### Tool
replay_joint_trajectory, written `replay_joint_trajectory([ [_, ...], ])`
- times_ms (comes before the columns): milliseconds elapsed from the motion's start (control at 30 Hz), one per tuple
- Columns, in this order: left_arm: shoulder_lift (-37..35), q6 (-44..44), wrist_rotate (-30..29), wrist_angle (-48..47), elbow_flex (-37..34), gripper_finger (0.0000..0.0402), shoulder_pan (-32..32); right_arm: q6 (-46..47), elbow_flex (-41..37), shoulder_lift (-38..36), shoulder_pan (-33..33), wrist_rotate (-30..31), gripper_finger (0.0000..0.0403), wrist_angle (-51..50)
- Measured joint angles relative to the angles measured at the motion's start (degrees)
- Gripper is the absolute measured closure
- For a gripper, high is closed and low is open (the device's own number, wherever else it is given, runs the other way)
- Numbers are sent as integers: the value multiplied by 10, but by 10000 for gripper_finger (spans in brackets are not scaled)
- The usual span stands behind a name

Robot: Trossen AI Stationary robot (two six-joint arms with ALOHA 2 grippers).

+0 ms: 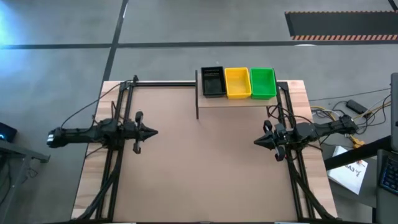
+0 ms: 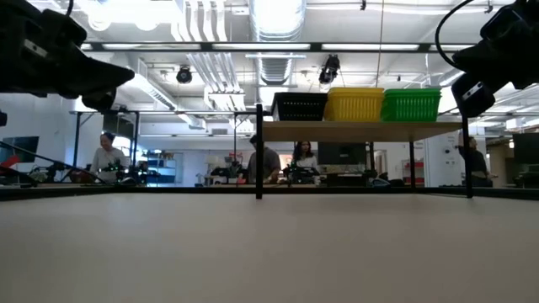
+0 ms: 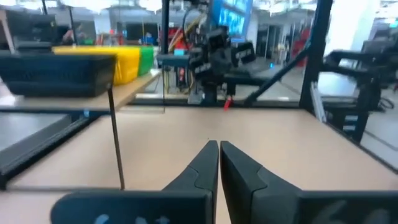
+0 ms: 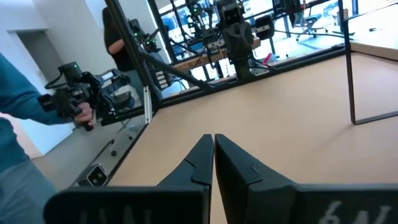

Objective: Stack baskets on shelf by color
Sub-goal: Return to Home Position

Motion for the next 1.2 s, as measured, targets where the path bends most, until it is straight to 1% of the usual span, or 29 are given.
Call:
replay_joint_trajectory([
  [267,9,17,3,-5,0,402,1,0,0,1,0,1,394,1],
  [467,11,4,3,-3,-1,402,0,0,0,1,0,2,394,0],
  [1200,22,3,3,10,-1,402,0,-6,1,0,0,2,394,-8],
])
